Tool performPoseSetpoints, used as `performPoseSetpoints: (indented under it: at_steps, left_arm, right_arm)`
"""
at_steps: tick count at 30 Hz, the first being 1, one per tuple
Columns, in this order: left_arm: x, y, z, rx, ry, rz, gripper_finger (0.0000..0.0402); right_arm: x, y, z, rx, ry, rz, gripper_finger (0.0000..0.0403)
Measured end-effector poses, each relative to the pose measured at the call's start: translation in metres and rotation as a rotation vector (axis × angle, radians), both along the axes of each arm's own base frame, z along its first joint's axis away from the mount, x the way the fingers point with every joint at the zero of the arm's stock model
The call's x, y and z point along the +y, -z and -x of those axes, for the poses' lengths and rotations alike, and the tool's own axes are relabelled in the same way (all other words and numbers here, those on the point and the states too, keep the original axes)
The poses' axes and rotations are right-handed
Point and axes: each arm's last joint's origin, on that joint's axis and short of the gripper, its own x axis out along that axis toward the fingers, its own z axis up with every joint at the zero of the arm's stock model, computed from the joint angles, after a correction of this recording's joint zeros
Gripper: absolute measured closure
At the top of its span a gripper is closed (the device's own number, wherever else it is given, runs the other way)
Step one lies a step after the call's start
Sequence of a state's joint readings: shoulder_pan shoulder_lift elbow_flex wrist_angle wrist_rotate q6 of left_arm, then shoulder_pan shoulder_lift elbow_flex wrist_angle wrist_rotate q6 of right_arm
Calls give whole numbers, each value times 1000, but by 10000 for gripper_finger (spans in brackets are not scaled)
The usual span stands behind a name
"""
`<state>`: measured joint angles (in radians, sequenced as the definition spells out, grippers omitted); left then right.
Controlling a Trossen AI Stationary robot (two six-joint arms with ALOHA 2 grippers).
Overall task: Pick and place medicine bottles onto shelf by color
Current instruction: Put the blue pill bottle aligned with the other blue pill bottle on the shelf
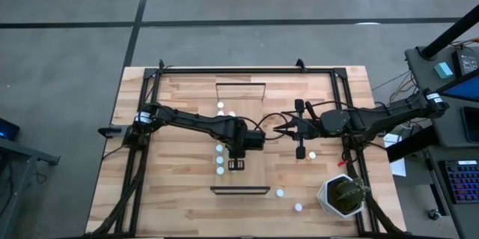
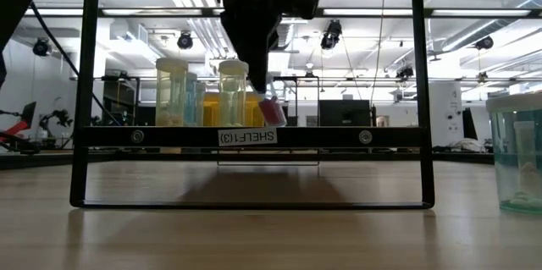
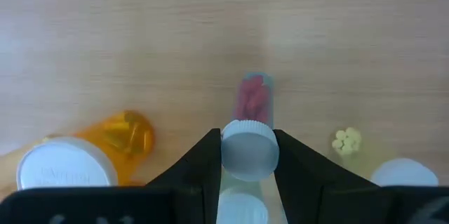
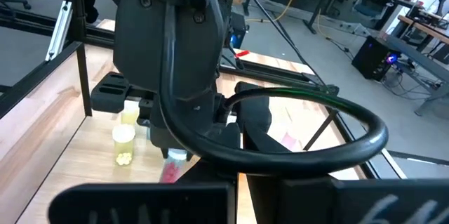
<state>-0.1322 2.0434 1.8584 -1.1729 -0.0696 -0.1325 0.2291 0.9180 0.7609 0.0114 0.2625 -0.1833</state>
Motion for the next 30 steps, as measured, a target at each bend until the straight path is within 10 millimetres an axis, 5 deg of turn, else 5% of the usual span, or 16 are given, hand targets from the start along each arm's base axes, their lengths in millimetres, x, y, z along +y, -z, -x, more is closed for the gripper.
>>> performPoseSetpoints:
  at_steps: [30]
  left_arm:
    - [2, 4, 1, 5, 20, -93, 296]
  right_arm:
    - [0, 0, 0, 0, 0, 0, 394]
